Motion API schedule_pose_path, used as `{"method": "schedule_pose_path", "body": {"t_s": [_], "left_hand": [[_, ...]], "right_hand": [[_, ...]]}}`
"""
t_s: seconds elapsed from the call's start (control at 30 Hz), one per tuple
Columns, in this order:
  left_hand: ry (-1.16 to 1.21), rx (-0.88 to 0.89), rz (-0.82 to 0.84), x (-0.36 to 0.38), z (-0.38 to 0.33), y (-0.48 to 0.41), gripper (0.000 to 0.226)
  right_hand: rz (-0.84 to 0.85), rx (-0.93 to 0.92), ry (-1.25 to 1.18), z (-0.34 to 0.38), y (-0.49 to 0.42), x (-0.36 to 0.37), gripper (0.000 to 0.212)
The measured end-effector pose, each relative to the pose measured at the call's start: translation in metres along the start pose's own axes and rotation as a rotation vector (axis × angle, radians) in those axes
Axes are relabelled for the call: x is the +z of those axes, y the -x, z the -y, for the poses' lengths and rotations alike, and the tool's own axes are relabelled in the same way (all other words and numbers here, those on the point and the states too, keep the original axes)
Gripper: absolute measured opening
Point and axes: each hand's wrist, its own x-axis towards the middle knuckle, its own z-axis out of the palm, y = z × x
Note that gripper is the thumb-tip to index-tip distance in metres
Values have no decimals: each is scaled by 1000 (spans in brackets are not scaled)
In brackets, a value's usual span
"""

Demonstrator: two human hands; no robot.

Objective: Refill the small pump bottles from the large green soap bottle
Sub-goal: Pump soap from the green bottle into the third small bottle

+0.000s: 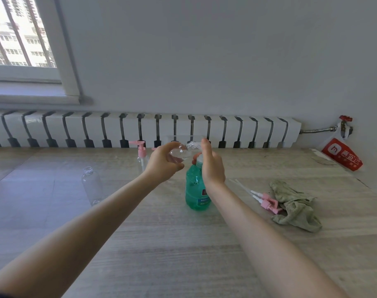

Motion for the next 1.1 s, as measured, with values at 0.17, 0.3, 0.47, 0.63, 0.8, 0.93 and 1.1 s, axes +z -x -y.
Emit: {"method": "schedule_pose_path", "body": {"t_s": [0.17, 0.3, 0.47, 0.63, 0.8, 0.93, 1.1], "left_hand": [[-48, 20, -3, -4, -3, -2, 54], [-60, 29, -7, -3, 0, -4, 51], [-101, 28, -30, 0, 5, -4, 56], [-102, 9, -41, 3, 5, -1, 58], [-94, 10, -31, 3, 6, -1, 58], [-85, 20, -24, 3, 5, 0, 55], [-55, 15, -19, 3, 5, 2, 54]], "right_hand": [[49, 17, -15, 4, 0, 0, 54], [39, 29, 11, 2, -3, 0, 46], [11, -14, -5, 2, -2, 0, 38], [-4, -23, -11, -2, -4, 2, 39], [-2, -18, -17, -2, -5, 3, 40], [2, -15, -23, -3, -5, 4, 43], [-16, -10, -8, -2, -2, 3, 48]]}}
